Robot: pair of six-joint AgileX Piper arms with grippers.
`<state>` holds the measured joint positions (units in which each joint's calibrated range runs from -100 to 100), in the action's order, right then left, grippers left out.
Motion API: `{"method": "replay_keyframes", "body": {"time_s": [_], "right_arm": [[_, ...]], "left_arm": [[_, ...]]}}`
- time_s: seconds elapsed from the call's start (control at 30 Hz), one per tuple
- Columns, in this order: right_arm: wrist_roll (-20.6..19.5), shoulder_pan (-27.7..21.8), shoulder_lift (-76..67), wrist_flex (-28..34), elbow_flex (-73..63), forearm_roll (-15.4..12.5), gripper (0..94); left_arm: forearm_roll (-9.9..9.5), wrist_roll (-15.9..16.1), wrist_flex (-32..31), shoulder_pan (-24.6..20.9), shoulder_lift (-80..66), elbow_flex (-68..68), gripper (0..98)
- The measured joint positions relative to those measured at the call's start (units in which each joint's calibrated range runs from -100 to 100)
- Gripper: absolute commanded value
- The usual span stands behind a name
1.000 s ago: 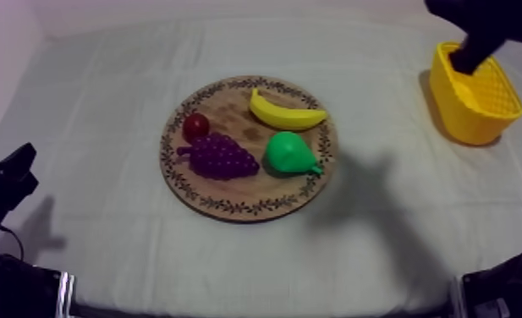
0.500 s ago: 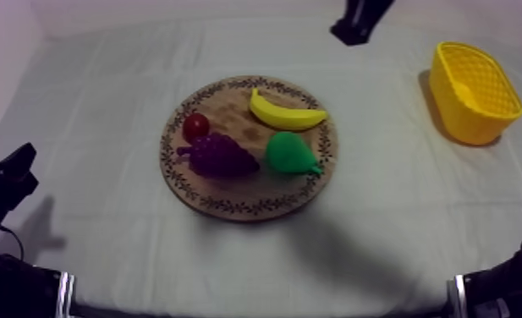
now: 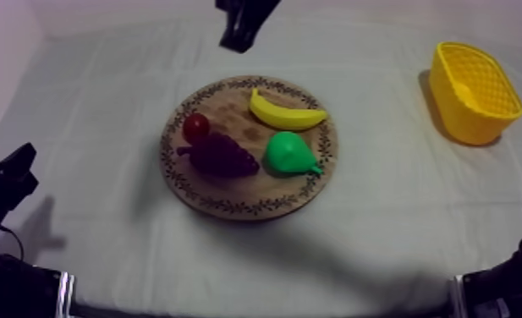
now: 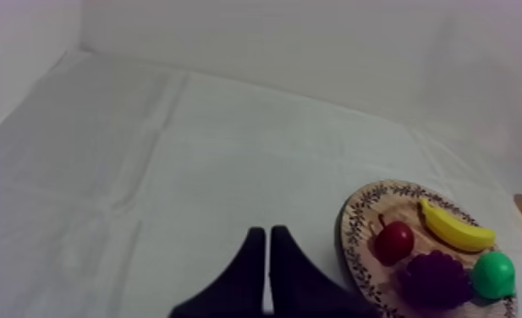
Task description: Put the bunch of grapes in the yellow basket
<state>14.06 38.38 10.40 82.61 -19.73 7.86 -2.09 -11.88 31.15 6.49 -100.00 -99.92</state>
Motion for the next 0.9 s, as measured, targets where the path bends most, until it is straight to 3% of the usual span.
{"method": "replay_keyframes", "body": {"time_s": [0.67,0.9], "right_arm": [[-0.9,0.8,20.2,13.8,-12.7,-0.5,0.9],[-0.1,0.9,21.1,15.0,-12.3,-1.1,15.6]], "left_arm": [[0.0,0.0,0.0,0.0,0.0,0.0,0.1],[0.0,0.0,0.0,0.0,0.0,0.0,0.1]]}}
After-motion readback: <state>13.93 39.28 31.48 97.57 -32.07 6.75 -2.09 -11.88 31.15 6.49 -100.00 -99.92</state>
